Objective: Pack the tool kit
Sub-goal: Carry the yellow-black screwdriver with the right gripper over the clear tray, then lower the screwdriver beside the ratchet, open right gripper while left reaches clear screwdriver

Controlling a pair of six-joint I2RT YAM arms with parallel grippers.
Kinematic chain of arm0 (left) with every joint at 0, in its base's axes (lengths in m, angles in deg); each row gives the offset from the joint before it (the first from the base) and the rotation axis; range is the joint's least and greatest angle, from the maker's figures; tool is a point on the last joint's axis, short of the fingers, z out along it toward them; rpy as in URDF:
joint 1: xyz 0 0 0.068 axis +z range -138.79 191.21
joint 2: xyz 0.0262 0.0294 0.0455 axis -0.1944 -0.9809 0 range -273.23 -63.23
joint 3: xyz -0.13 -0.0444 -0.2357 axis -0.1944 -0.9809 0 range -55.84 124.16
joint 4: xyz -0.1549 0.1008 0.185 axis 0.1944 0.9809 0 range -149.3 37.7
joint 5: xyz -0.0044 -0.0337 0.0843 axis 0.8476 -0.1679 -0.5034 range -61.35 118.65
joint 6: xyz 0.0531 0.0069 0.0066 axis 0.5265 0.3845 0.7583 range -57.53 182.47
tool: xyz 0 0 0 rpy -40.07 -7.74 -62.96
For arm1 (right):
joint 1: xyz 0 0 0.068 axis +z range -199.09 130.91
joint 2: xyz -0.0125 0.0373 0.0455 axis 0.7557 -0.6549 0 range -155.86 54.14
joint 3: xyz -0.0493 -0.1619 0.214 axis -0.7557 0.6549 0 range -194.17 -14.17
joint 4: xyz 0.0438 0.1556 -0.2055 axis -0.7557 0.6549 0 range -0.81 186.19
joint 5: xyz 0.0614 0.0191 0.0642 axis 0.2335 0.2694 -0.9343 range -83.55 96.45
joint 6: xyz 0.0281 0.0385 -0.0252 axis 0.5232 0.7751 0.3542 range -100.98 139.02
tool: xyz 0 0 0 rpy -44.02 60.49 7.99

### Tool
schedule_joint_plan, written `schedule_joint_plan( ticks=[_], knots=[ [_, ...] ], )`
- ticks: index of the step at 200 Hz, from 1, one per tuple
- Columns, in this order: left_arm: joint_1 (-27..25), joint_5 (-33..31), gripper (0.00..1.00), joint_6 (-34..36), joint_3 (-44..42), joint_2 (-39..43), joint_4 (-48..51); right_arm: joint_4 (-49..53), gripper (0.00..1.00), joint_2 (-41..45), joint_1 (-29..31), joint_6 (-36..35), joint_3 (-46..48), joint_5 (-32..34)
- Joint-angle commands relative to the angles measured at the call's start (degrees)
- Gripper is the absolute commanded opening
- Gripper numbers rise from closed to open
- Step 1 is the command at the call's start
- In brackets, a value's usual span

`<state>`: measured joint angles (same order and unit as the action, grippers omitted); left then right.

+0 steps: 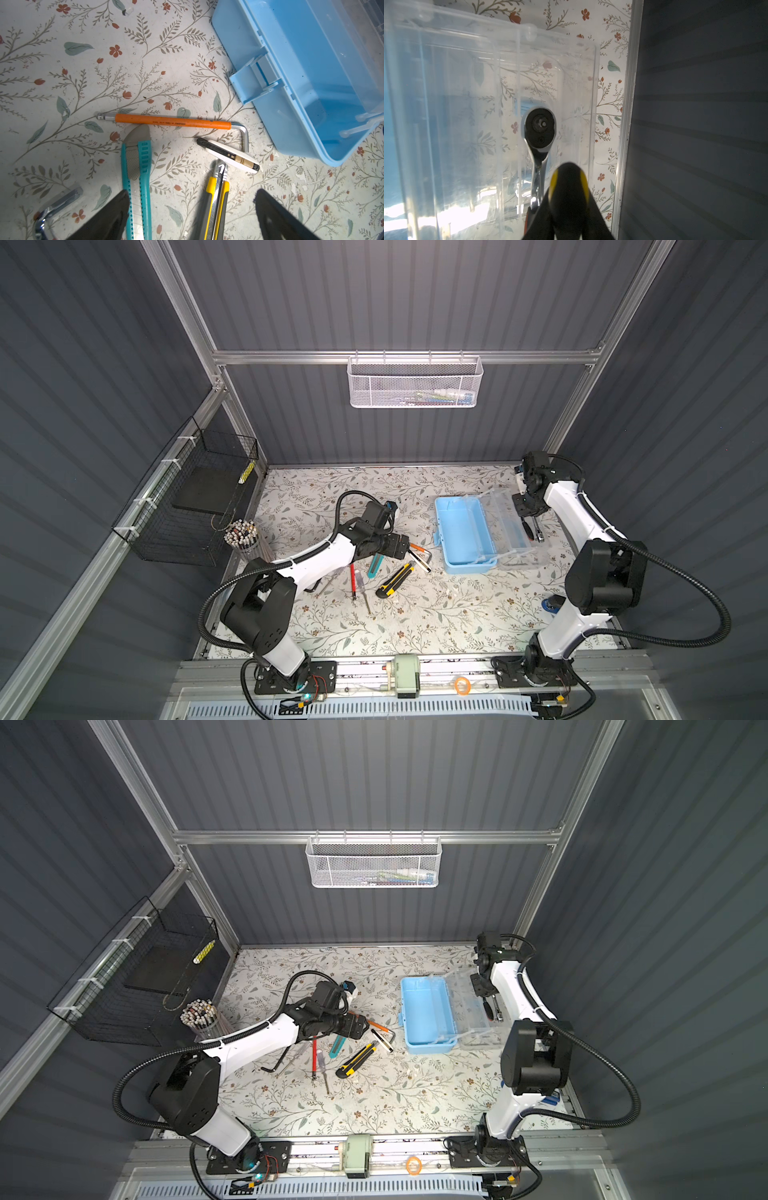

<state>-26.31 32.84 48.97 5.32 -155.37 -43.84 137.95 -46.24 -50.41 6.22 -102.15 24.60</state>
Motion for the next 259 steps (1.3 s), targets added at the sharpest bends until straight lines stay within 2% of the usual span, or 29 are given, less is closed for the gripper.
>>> schedule_joint_plan(
  ticks=[1,18,39,92,134,176,222,259],
  knots=[
    [-0.19,-0.32,0.95,0.71,-0.65,1.17,0.84,-0.64,0.35,-0.18,-0.35,1.67,-0.61,-1.2],
    [-0.19,-0.49,0.95,0.69,-0.7,1.0,0.83,-1.01,0.53,0.71,-0.34,3.12,-0.9,-1.5],
    [-0.19,-0.32,0.95,0.58,-0.61,0.82,0.93,-1.2,0.65,2.45,-0.35,4.41,-1.44,-3.47],
    [-0.28,0.7,0.91,1.37,-1.5,0.18,2.29,-1.85,0.76,7.98,-0.26,8.63,-0.27,-9.24],
    [-0.54,1.5,0.85,4.03,-2.5,0.55,5.2,-5.3,0.8,14.27,-0.08,11.52,5.53,-14.41],
    [-0.63,-0.1,0.8,3.55,-3.51,0.71,7.41,-9.99,0.82,21.15,-0.01,15.27,12.74,-19.71],
    [-0.63,-3.05,0.79,-6.35,-7.67,5.27,8.53,-12.07,0.82,26.31,0.8,18.44,17.39,-22.24],
    [-0.61,-10.58,0.76,-14.84,-10.33,9.03,13.28,-13.46,0.82,28.54,1.32,20.16,19.75,-24.06]
  ],
)
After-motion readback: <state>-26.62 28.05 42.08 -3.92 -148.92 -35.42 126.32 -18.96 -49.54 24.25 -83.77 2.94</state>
